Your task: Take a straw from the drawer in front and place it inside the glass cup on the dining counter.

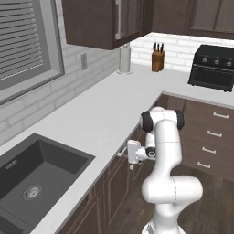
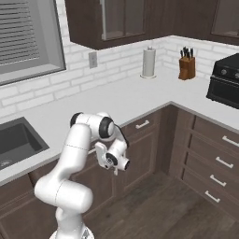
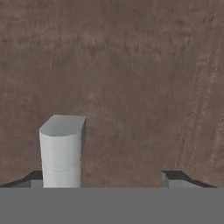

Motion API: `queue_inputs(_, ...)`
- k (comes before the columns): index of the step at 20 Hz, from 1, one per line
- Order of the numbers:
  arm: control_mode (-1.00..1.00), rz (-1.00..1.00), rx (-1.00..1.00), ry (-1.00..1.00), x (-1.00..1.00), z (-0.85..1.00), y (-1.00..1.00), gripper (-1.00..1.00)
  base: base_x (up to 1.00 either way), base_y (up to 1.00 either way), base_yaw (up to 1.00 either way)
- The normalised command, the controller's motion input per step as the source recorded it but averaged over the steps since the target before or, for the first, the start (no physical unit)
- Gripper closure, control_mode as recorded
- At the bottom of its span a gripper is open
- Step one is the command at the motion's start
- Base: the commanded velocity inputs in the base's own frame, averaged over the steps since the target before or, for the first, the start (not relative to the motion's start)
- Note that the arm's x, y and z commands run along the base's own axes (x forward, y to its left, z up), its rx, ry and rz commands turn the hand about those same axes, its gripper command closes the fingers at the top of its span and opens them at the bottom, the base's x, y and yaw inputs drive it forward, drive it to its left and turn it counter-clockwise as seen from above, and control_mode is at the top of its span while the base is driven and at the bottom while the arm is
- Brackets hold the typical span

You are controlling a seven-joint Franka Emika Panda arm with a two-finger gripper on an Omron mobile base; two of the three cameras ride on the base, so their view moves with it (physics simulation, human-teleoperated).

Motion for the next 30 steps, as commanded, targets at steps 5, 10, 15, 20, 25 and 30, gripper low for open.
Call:
queue_inputs(5,-1.00,-0.04,-0.25,0.25,0.25,-0.06,0.49,1.00,0.00,0.00,0.00)
queue_inputs(10,-1.00,-0.07,-0.31,0.27,0.22,-0.21,0.60,1.00,0.00,0.00,0.00)
queue_inputs(15,-1.00,-0.11,-0.35,0.24,0.11,-0.57,0.51,1.00,0.00,0.00,0.00)
queue_inputs(20,-1.00,-0.10,-0.31,0.09,0.02,-0.93,0.17,1.00,0.00,0.00,0.00)
queue_inputs(25,-1.00,-0.15,-0.34,0.00,0.00,-1.00,0.21,1.00,0.00,0.00,0.00)
queue_inputs(30,-1.00,-0.29,-0.50,0.01,-0.30,-1.00,0.30,1.00,0.00,0.00,0.00)
